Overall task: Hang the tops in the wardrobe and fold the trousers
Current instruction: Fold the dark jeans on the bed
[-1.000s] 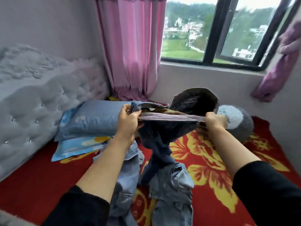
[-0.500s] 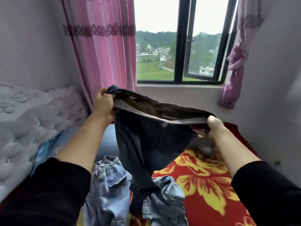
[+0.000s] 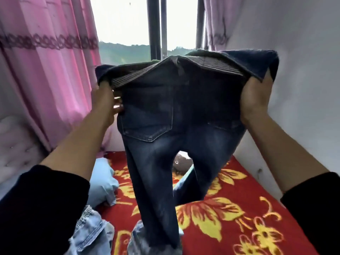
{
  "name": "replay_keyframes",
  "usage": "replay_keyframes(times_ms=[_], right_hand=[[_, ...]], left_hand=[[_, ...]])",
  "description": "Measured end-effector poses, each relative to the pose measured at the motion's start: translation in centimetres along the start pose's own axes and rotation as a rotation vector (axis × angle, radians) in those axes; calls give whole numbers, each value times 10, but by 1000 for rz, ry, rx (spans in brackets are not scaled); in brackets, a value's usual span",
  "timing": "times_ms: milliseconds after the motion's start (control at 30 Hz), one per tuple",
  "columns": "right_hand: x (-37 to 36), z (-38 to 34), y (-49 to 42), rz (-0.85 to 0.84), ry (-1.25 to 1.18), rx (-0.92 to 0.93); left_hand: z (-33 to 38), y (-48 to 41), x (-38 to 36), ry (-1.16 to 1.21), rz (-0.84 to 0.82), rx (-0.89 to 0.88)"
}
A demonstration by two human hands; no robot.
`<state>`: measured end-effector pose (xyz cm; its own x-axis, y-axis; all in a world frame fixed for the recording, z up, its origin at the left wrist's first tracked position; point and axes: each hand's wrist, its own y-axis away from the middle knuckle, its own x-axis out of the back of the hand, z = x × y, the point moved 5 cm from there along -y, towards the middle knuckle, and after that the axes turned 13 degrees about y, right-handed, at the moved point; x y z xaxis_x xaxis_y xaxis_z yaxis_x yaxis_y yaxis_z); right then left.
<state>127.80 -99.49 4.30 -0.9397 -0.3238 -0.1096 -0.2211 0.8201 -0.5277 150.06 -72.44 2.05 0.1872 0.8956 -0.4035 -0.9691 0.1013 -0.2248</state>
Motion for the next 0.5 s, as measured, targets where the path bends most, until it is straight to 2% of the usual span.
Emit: replay_keyframes(times_ms=[100, 167, 300, 400, 500], right_hand=[[17, 58, -41, -6, 188, -98], [34, 105, -64, 6, 284, -210], [51, 178, -92, -108, 328, -374], [51, 203, -128, -204, 342, -326], [38, 193, -184, -299, 335, -135]], left_hand=[[-47, 6, -40, -207, -237, 329], [-84, 10, -63, -291, -354, 488], [-159, 13, -120, -206, -436, 691], [-192, 7, -178, -72, -413, 714], [-184, -12, -243, 106, -391, 532]])
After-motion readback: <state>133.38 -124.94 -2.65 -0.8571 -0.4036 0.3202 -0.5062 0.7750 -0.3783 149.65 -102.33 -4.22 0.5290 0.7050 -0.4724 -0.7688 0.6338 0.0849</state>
